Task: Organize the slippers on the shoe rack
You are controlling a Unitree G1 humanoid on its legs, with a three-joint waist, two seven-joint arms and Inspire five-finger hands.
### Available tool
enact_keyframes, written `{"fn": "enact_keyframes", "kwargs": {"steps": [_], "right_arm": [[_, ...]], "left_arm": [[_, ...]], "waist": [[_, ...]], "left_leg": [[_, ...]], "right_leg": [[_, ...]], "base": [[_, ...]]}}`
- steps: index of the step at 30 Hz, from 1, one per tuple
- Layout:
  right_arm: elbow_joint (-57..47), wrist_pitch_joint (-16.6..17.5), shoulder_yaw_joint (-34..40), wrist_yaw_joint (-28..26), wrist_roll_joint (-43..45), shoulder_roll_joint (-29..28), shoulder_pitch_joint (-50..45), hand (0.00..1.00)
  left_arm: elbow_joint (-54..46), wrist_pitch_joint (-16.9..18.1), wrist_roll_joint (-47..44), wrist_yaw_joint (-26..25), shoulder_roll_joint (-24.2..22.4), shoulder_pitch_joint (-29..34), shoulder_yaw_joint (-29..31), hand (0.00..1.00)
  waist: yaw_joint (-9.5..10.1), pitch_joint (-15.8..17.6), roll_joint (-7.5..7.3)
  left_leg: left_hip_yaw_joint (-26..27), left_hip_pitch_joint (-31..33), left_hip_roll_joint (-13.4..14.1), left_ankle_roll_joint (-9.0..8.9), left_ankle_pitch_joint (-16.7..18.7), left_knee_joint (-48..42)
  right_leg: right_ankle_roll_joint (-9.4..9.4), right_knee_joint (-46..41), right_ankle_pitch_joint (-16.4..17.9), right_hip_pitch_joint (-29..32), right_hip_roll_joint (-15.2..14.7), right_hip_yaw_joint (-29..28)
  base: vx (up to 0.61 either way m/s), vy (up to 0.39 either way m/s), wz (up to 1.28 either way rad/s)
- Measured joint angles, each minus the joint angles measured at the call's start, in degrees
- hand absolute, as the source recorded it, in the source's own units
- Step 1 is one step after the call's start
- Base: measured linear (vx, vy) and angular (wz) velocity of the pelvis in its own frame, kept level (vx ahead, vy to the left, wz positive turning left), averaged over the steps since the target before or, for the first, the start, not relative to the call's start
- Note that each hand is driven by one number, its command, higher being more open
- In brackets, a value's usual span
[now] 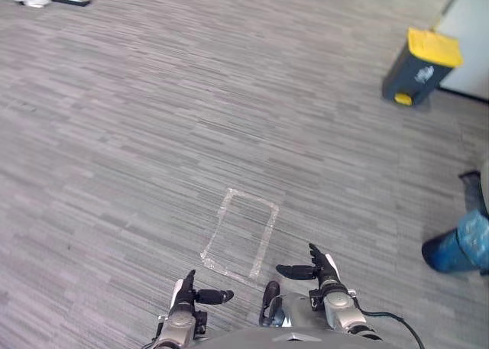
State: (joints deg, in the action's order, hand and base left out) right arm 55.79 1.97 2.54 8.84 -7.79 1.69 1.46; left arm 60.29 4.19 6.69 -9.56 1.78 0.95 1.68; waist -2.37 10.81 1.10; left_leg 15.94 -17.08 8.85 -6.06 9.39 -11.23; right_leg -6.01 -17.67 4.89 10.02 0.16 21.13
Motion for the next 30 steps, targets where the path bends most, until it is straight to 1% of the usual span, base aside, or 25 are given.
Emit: {"fn": "enact_keyframes", "kwargs": {"steps": [1, 2, 3, 5, 6, 7, 8, 9, 11, 12, 13, 14, 16, 18, 19, 20, 21, 22, 23, 24, 25, 27, 28, 29, 30], "right_arm": [[-0.09, -0.26, 0.58, 0.07, -0.01, 0.09, -0.83, 1.0], [-0.27, -0.39, 0.52, 0.09, -0.02, 0.28, -1.19, 1.0], [-2.0, -0.72, 0.18, 0.16, 0.06, 0.67, -2.65, 1.0], [-2.47, -0.75, 0.21, 0.21, 0.06, 0.47, -2.96, 1.0], [-2.57, -0.76, 0.26, 0.21, 0.07, 0.14, -3.45, 1.0], [-2.54, -0.77, 0.26, 0.21, 0.07, 0.02, -3.63, 1.0], [-2.49, -0.82, 0.26, 0.26, 0.07, -0.16, -3.64, 1.0], [-2.48, -0.83, 0.25, 0.25, 0.05, -0.48, -3.39, 1.0], [-2.19, -0.85, 0.27, 0.31, 0.04, -0.65, -3.31, 1.0], [-2.0, -0.94, 0.36, 0.54, 0.04, -0.41, -3.47, 1.0], [-1.91, -0.94, 0.51, 0.66, 0.01, 0.19, -3.72, 1.0], [-0.36, -1.15, 0.97, 0.73, 0.02, 0.32, -3.69, 1.0], [-0.26, -1.3, 1.61, 0.69, 0.0, -0.77, -4.3, 1.0], [0.77, -1.37, 2.0, 0.54, 0.0, -1.39, -4.34, 1.0], [0.94, -1.37, 1.98, 0.47, 0.0, -1.39, -4.18, 1.0], [1.46, -1.35, 1.91, 0.43, -0.01, -1.37, -3.35, 1.0], [1.51, -1.33, 1.77, 0.47, -0.02, -1.3, -2.95, 1.0], [1.89, -1.28, 1.26, 0.46, -0.06, -1.17, -2.14, 1.0], [2.6, -1.2, 0.41, 0.39, -0.1, -1.21, -1.41, 1.0], [3.09, -1.13, -0.27, 0.28, -0.13, -1.41, -0.83, 1.0], [3.58, -1.03, -0.59, 0.17, -0.15, -1.46, -0.45, 1.0], [4.08, -1.03, -0.63, 0.18, -0.82, -1.46, 0.1, 1.0], [4.76, -1.01, -0.99, 0.17, -1.35, -1.27, 0.3, 1.0], [4.96, -1.01, -0.97, 0.17, -1.36, -0.9, 0.74, 1.0], [5.27, -0.99, -0.93, 0.19, -1.38, -0.3, 1.36, 1.0]], "left_arm": [[-0.24, -0.02, 0.19, 0.17, -0.62, -0.05, 1.39, 1.0], [-0.51, -0.05, 0.17, 0.23, -0.86, -0.04, 1.94, 1.0], [-2.46, 0.21, 0.11, 0.04, -1.37, 0.66, 3.86, 1.0], [-3.72, 0.31, 0.07, -0.06, -1.46, 1.0, 4.9, 1.0], [-4.66, 0.33, 0.03, -0.15, -1.38, 1.12, 5.98, 1.0], [-5.28, 0.41, -0.04, -0.29, -1.28, 1.29, 6.24, 1.0], [-5.9, 0.82, -0.35, -0.49, -1.21, 1.58, 6.53, 1.0], [-6.41, 1.3, -1.1, -0.75, -1.02, 2.22, 6.66, 1.0], [-6.12, 1.39, -2.08, -0.92, -0.85, 2.65, 6.73, 1.0], [-5.88, 1.39, -2.63, -1.21, -0.74, 3.05, 6.63, 1.0], [-5.27, 1.43, -2.77, -1.38, -1.06, 3.21, 6.41, 1.0], [-4.09, 1.32, -3.2, -1.22, -0.62, 2.74, 6.42, 1.0], [-3.68, 1.31, -3.2, -1.35, 0.6, 2.81, 5.82, 1.0], [-2.82, 1.24, -3.2, -1.15, 1.58, 2.64, 4.61, 1.0], [-2.53, 1.18, -3.2, -1.15, 1.76, 2.63, 4.14, 1.0], [-2.45, 1.04, -3.72, -1.16, 1.72, 2.63, 3.74, 1.0], [-2.48, 1.05, -3.76, -1.25, 1.62, 2.59, 3.7, 1.0], [-2.45, 1.04, -3.81, -1.27, 1.74, 2.73, 3.45, 1.0], [-2.25, 1.03, -3.78, -1.31, 2.18, 2.77, 2.7, 1.0], [-1.72, 1.02, -3.79, -1.31, 2.82, 2.56, 1.64, 1.0], [-1.14, 1.0, -3.8, -1.2, 2.96, 2.24, 1.41, 1.0], [-0.48, 0.85, -3.82, -1.15, 2.97, 1.87, 1.38, 1.0], [-0.27, 0.73, -3.82, -1.13, 3.35, 1.67, 1.32, 1.0], [-0.18, 0.73, -3.82, -1.09, 3.15, 1.48, 1.09, 1.0], [-0.09, 0.72, -3.75, -0.77, 2.81, 1.43, 0.75, 1.0]], "waist": [[-0.47, 0.26, -0.1], [-0.72, 0.29, -0.06], [-0.32, 0.34, -0.1], [0.3, 0.14, 0.38], [0.89, 0.21, -0.5], [1.45, 0.14, -0.69], [2.31, 0.1, -0.66], [2.54, 0.04, -0.57], [2.93, 0.02, -0.73], [3.2, -0.33, -0.37], [3.11, -0.93, 0.59], [3.22, -1.6, 0.23], [2.99, -2.87, -1.91], [2.98, -3.53, -3.14], [3.0, -3.45, -3.03], [3.18, -2.61, -2.58], [3.53, -2.22, -2.19], [3.67, -1.93, -1.75], [3.55, -1.93, -1.68], [3.36, -1.91, -1.82], [3.27, -1.85, -1.9], [3.1, -1.79, -1.95], [3.05, -1.8, -2.1], [2.84, -1.54, -1.82], [2.23, -1.03, -0.99]], "left_leg": [[-0.98, 2.27, 0.96, -1.13, -0.04, -10.04], [-1.44, 3.96, 1.65, -1.89, -0.61, -14.78], [-3.99, 12.15, 4.61, -4.72, -0.38, -34.9], [-3.79, 16.48, 5.95, -3.33, 3.38, -41.78], [-3.76, 19.94, 5.66, -0.47, 6.36, -41.39], [-4.22, 21.36, 5.0, 0.95, 7.54, -37.65], [-5.73, 22.77, 4.08, 1.67, 8.4, -32.4], [-11.59, 24.71, 1.91, 1.47, 8.74, -25.02], [-20.09, 25.59, -0.88, 1.28, 8.57, -16.85], [-24.69, 25.35, -1.88, 1.12, 6.98, -11.61], [-26.38, 25.11, -1.83, 0.34, 2.76, -8.39], [-24.75, 23.81, -2.48, -1.18, -1.5, -8.78], [-22.09, 22.59, -4.45, 0.23, -0.6, -7.94], [-17.96, 20.16, -6.21, 2.5, 1.43, -7.8], [-16.97, 19.39, -6.36, 2.99, 1.86, -7.69], [-14.06, 16.54, -6.32, 3.82, 2.63, -6.7], [-12.05, 14.89, -6.22, 4.05, 2.78, -5.71], [-9.46, 12.95, -6.2, 4.23, 2.71, -4.08], [-7.14, 11.46, -6.25, 4.66, 2.6, -2.48], [-5.6, 10.51, -6.21, 4.86, 2.61, -1.43], [-4.45, 9.81, -5.95, 4.9, 2.59, -0.46], [-2.85, 9.32, -5.54, 4.89, 2.59, 0.48], [-2.11, 9.25, -5.57, 4.78, 2.65, 1.1], [-2.17, 9.13, -5.23, 4.76, 2.65, 1.34], [-2.22, 8.99, -4.88, 4.75, 2.65, 1.46]], "right_leg": [[0.6, 1.95, 1.38, -3.34, 0.23, -0.11], [0.63, 2.66, 1.49, -4.49, 0.57, -0.57], [0.1, 5.48, 1.99, -8.31, 1.95, -3.16], [-0.26, 5.91, 2.7, -10.0, 2.63, -5.55], [0.06, 6.79, 2.94, -12.05, 2.78, -8.6], [0.46, 7.1, 3.17, -12.98, 2.71, -11.02], [0.85, 7.04, 3.51, -13.44, 2.68, -13.98], [1.58, 6.79, 3.97, -13.58, 2.54, -17.87], [3.3, 5.86, 4.64, -13.59, 2.06, -22.46], [4.82, 4.47, 5.74, -13.46, 1.81, -25.03], [6.17, 3.65, 6.61, -13.37, 2.07, -26.55], [8.18, 2.53, 7.91, -13.68, 1.14, -28.46], [9.44, 2.04, 8.45, -13.28, -1.59, -28.68], [10.49, 0.8, 8.82, -13.29, -4.07, -30.8], [10.78, 0.02, 8.79, -13.22, -4.38, -31.06], [11.7, -2.79, 8.46, -12.52, -4.89, -30.52], [12.33, -5.23, 8.1, -11.71, -5.42, -29.21], [12.91, -8.77, 7.75, -9.68, -6.42, -25.77], [12.89, -12.06, 7.8, -7.28, -8.08, -20.02], [11.88, -13.13, 8.5, -6.28, -9.36, -13.92], [11.33, -12.28, 8.8, -6.1, -9.65, -9.44], [10.72, -8.83, 8.57, -6.03, -9.59, -3.14], [8.93, -6.04, 8.65, -6.5, -9.14, -0.64], [8.38, -5.4, 8.36, -6.82, -8.37, -1.11], [7.97, -4.5, 8.12, -7.17, -7.59, -1.22]], "base": [[0.28, -0.105, -0.43], [0.36, -0.072, -0.63], [0.24, 0.035, -0.63], [0.25, 0.07, -0.88], [0.23, 0.101, -1.14], [0.23, 0.116, -1.44], [0.23, 0.166, -1.58], [0.3, 0.271, -1.65], [0.3, 0.287, -1.41], [0.34, 0.338, -1.17], [0.41, 0.4, -1.23], [0.27, 0.27, -0.88], [0.25, 0.252, -0.57], [0.26, 0.317, -0.66], [0.18, 0.277, -1.0], [0.15, 0.286, -0.97], [0.11, 0.226, -1.24], [0.09, 0.19, -1.18], [0.07, 0.099, -1.12], [0.11, 0.093, -0.91], [0.09, 0.015, -0.63], [0.1, -0.08, -0.52], [0.12, -0.106, -0.51], [0.12, -0.095, -0.42], [0.09, -0.06, -0.19]]}}
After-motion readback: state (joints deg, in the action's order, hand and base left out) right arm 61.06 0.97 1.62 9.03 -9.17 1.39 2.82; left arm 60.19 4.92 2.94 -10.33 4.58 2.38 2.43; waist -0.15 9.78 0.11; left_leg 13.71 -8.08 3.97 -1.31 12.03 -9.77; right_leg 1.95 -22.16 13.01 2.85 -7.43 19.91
